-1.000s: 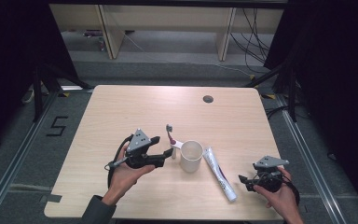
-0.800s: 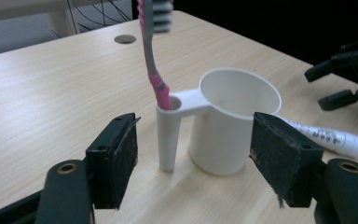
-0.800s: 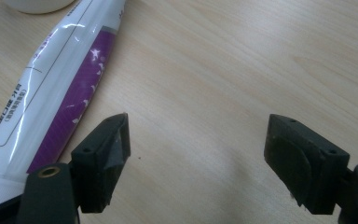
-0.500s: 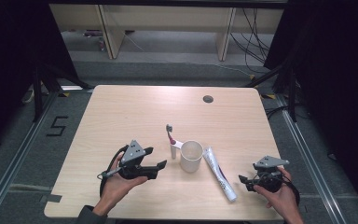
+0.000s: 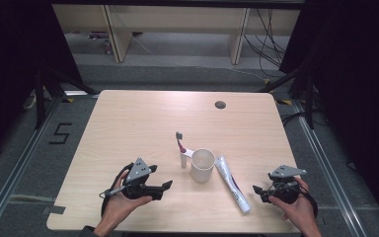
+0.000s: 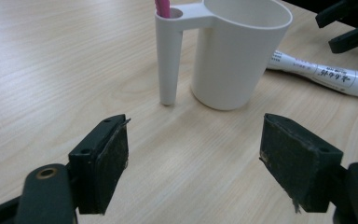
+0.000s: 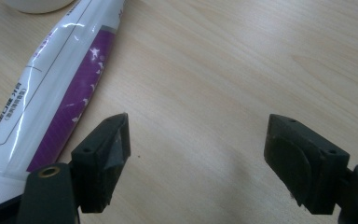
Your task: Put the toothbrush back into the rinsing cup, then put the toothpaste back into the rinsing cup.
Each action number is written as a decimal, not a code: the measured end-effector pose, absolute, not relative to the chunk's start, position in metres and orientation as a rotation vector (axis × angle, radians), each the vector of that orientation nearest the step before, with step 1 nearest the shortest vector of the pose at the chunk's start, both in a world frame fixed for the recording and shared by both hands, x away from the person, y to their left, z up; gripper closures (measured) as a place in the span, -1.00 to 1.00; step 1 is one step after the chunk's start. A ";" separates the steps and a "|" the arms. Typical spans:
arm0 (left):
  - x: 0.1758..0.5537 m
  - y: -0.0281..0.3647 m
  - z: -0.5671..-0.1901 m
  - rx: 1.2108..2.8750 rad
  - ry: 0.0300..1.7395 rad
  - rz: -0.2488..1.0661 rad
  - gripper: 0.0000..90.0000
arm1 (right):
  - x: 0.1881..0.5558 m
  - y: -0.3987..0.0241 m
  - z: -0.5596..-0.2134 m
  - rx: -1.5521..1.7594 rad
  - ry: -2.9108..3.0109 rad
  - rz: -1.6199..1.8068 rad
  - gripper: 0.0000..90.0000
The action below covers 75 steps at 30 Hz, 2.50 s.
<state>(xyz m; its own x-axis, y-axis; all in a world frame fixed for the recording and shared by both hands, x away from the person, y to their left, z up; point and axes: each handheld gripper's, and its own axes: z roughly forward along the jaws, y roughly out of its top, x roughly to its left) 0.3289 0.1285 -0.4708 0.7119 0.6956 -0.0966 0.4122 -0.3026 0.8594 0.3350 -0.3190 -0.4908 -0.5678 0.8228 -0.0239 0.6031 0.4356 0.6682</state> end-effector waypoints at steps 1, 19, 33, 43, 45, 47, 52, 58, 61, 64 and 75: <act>0.329 0.128 -0.471 1.938 0.853 0.364 -0.50 | 0.335 -0.319 -0.491 1.218 2.347 0.883 -0.48; 0.303 0.131 -0.489 2.017 0.858 0.325 -0.63 | 0.336 -0.321 -0.488 1.198 2.359 0.896 -0.43; 0.294 0.136 -0.499 2.068 0.888 0.326 -0.63 | 0.339 -0.310 -0.465 1.199 2.373 0.924 -0.34; 0.293 0.135 -0.503 2.097 0.894 0.330 -0.63 | 0.343 -0.281 -0.456 1.182 2.417 0.935 -0.34; 0.293 0.134 -0.503 2.098 0.893 0.328 -0.63 | 0.345 -0.274 -0.455 1.171 2.449 0.925 -0.33; 0.293 0.135 -0.504 2.099 0.896 0.328 -0.63 | 0.347 -0.268 -0.454 1.144 2.504 0.889 -0.33; 0.293 0.132 -0.505 2.091 0.894 0.319 -0.63 | 0.352 -0.259 -0.457 1.096 2.558 0.830 -0.28; 0.293 0.132 -0.505 2.101 0.891 0.327 -0.62 | 0.354 -0.251 -0.459 1.097 2.580 0.809 -0.29; 0.293 0.133 -0.504 2.127 0.877 0.337 -0.62 | 0.355 -0.244 -0.461 1.096 2.588 0.829 -0.30; 0.293 0.132 -0.504 2.117 0.878 0.333 -0.62 | 0.360 -0.235 -0.464 1.049 2.621 0.789 -0.30; 0.292 0.132 -0.503 2.101 0.878 0.331 -0.62 | 0.371 -0.217 -0.471 1.056 2.665 0.707 -0.20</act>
